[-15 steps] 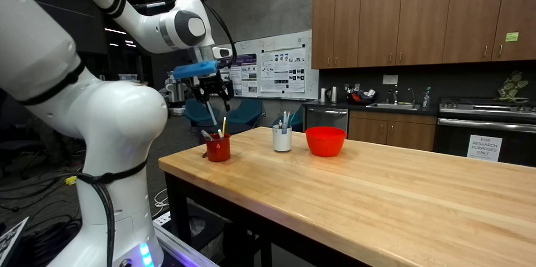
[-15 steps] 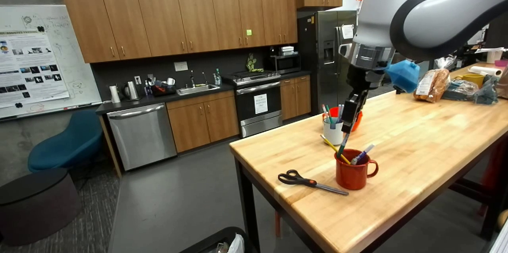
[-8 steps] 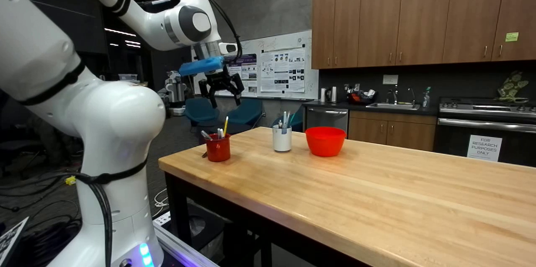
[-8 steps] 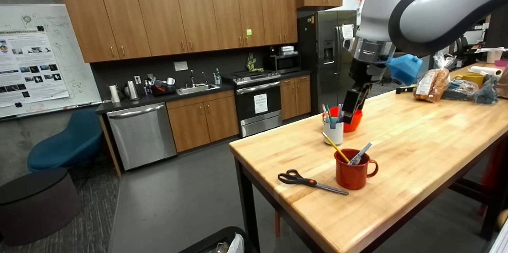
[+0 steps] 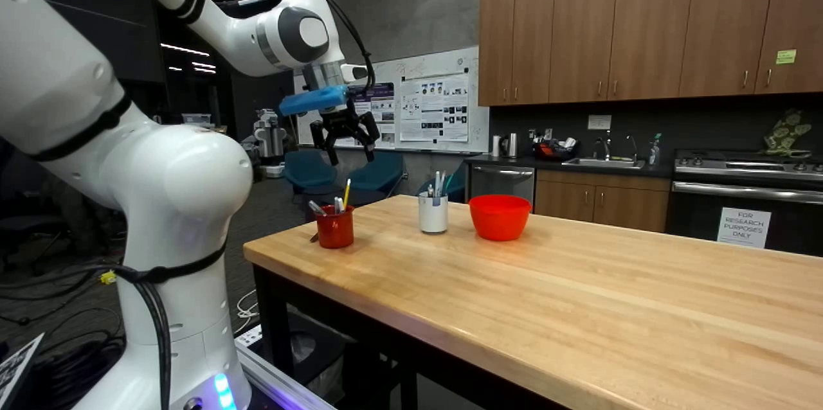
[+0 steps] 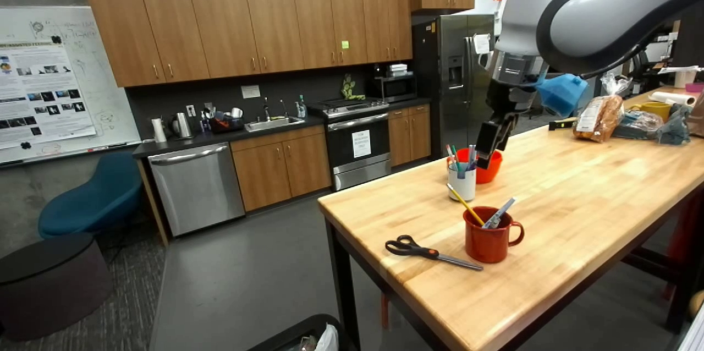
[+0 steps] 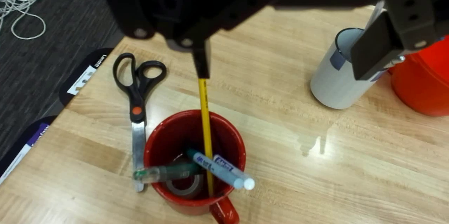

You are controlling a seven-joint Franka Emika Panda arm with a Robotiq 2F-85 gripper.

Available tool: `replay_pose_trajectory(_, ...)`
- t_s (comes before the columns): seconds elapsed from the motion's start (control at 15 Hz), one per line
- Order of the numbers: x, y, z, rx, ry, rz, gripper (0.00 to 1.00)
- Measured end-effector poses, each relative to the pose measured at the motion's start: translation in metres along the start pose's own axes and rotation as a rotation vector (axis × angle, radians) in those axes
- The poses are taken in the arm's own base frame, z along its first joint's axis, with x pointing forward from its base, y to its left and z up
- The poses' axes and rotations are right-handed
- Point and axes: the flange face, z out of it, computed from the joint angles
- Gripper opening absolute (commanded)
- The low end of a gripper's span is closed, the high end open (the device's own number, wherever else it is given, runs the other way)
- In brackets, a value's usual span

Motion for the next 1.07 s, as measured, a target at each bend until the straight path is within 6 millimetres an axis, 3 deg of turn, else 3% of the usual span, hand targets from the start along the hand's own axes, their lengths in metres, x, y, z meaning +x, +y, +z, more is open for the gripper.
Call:
replay_pose_trajectory(0.4, 0.010, 0.000, 0.024, 0.013, -0.002, -0.012, 1.00)
replay_pose_trajectory(1.07, 0.020, -0.020, 0.069, 0.049, -0.032, -0.094, 1.00)
